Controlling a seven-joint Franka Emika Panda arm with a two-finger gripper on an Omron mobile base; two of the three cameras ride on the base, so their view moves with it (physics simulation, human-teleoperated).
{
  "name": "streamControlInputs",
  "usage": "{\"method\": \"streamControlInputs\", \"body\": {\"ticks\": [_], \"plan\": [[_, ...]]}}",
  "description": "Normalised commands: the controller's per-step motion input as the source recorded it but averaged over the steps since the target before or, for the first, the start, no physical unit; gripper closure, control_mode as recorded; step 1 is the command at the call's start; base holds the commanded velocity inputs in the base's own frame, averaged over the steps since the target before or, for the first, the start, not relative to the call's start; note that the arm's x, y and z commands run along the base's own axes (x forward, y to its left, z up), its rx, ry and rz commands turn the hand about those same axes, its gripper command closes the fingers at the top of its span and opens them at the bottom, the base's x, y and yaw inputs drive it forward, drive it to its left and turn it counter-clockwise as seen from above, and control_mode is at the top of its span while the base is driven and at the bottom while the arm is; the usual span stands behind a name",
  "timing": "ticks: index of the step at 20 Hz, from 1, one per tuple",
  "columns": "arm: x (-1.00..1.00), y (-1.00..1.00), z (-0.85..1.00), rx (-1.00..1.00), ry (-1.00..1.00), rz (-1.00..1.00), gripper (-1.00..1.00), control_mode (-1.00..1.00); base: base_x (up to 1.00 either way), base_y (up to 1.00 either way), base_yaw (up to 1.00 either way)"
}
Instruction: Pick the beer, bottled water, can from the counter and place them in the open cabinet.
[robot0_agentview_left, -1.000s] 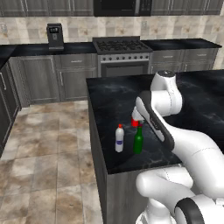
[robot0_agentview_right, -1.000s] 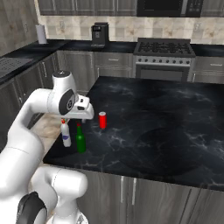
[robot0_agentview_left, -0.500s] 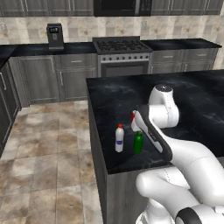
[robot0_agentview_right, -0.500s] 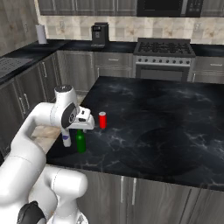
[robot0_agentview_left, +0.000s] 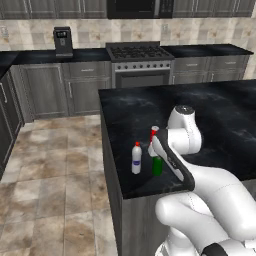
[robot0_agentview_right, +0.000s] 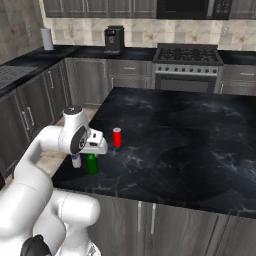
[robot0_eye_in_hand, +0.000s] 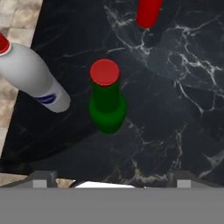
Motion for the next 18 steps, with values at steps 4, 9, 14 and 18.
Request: {"method": "streamControlInputs", "body": {"ticks": [4, 9, 14, 18], "plan": [[0.00, 0.11, -0.28, 0.00, 0.00, 0.00, -1.00, -1.00, 0.00, 0.00, 0.00], [0.00, 0.08, -0.28, 0.00, -0.01, 0.00, -1.00, -1.00, 0.00, 0.00, 0.00], [0.00, 0.01, -0.18, 0.00, -0.08, 0.00, -1.00, -1.00, 0.00, 0.00, 0.00], [0.02, 0.00, -0.14, 0.00, -0.10, 0.01, -1.00, -1.00, 0.00, 0.00, 0.00]]}}
